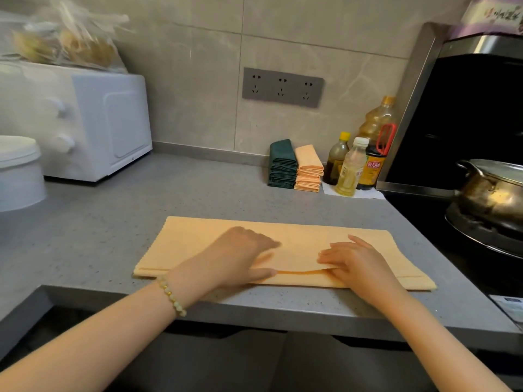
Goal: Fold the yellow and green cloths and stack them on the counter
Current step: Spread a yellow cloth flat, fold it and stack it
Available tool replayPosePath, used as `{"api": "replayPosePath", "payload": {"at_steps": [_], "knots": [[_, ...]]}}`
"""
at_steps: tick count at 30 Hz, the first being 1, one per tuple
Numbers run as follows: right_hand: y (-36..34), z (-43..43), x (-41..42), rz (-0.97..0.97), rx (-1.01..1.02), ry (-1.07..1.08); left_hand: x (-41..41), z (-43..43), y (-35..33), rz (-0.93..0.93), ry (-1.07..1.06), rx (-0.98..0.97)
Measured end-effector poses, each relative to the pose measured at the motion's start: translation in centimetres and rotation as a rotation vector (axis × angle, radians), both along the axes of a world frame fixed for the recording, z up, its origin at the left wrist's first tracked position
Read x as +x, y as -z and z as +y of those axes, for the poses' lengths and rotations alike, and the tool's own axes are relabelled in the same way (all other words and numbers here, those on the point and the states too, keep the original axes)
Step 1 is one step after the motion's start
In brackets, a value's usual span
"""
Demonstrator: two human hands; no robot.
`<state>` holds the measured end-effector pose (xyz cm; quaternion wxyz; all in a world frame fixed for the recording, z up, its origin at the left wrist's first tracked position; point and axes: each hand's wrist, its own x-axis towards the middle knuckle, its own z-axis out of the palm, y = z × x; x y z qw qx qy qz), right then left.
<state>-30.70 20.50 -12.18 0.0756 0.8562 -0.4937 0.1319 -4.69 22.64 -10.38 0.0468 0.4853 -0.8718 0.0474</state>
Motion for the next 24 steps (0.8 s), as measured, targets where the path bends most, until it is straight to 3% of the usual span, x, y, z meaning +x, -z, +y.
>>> {"api": "replayPosePath", "payload": {"at_steps": [6,12,24], "knots": [[1.4,0.7,-0.6,0.033,-0.194,-0.094,-2.3,0.1,2.6,0.213,0.144,-0.063],[1.6,1.7,-1.3,0.019,-0.253,-0.12,-2.1,0.3,3.9,0.351,0.292,-0.333],[2.7,3.2,-0.3,-0.152,-0.156,-0.202,-1.9,0.8,4.5,0.288,0.309,-0.261]]}}
